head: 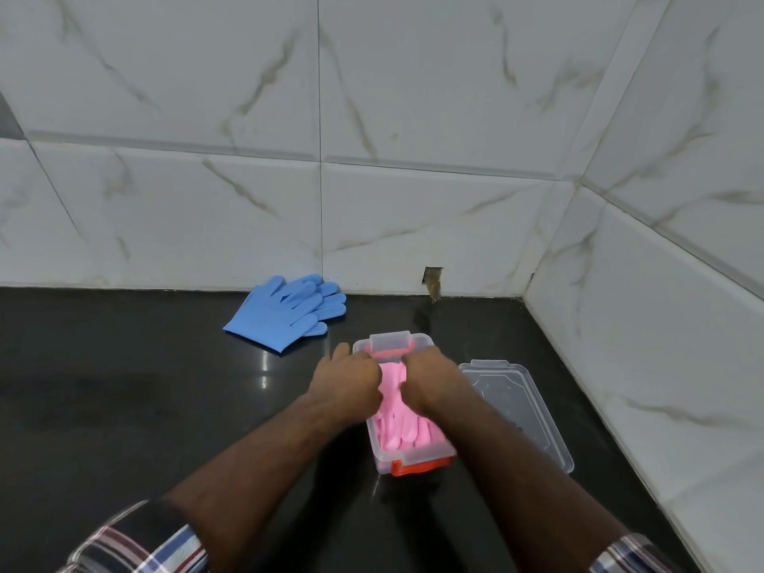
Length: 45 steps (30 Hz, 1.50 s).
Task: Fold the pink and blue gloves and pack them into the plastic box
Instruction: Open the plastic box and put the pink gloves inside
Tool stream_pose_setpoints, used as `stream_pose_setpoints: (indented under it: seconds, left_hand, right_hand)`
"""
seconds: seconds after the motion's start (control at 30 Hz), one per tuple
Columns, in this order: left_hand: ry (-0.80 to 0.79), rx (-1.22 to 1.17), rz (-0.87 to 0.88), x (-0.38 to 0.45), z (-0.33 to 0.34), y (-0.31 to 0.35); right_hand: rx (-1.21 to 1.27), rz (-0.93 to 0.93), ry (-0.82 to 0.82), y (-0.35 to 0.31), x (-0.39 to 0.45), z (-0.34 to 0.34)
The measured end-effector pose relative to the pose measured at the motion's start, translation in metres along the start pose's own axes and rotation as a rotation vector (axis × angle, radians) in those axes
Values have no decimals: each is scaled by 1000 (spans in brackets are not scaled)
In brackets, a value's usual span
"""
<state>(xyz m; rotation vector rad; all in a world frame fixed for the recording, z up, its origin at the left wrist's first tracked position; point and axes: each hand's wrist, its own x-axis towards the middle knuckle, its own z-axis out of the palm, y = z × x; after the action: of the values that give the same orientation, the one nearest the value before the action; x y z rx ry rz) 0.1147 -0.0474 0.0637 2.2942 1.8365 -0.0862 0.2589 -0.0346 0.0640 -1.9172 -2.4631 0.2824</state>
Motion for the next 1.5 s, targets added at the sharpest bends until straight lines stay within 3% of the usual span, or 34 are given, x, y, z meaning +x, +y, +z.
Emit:
stream_pose_setpoints:
  seconds: [0.07, 0.13, 0.27, 0.47, 0.7, 0.9, 1.07, 1.33, 1.5]
  left_hand:
    - [-22, 80, 35, 1, -4, 2]
    - [-47, 142, 77, 2, -9, 4]
    - [-147, 246, 180, 13, -16, 12]
    - [-229, 418, 197, 36, -2, 27]
    - [-149, 489, 171, 47, 19, 29]
    - [-236, 400, 205, 45, 1, 27]
    - [-248, 383, 225, 39, 13, 29]
    - [-155, 444, 188, 36, 29, 33]
    - [-248, 306, 213, 33, 12, 30]
  right_hand:
    - [-191, -35, 50, 6, -2, -14]
    - [-338, -101, -71, 14, -3, -19]
    - [-421, -162, -262, 31, 0, -12]
    - [-527, -192, -248, 33, 5, 1]
    - [-541, -162, -232, 38, 6, 11]
    - [-308, -111, -339, 43, 11, 1]
    - [-476, -204, -358, 43, 6, -5]
    - [-522, -233, -180, 42, -3, 18]
    - [-476, -196, -299, 40, -2, 9]
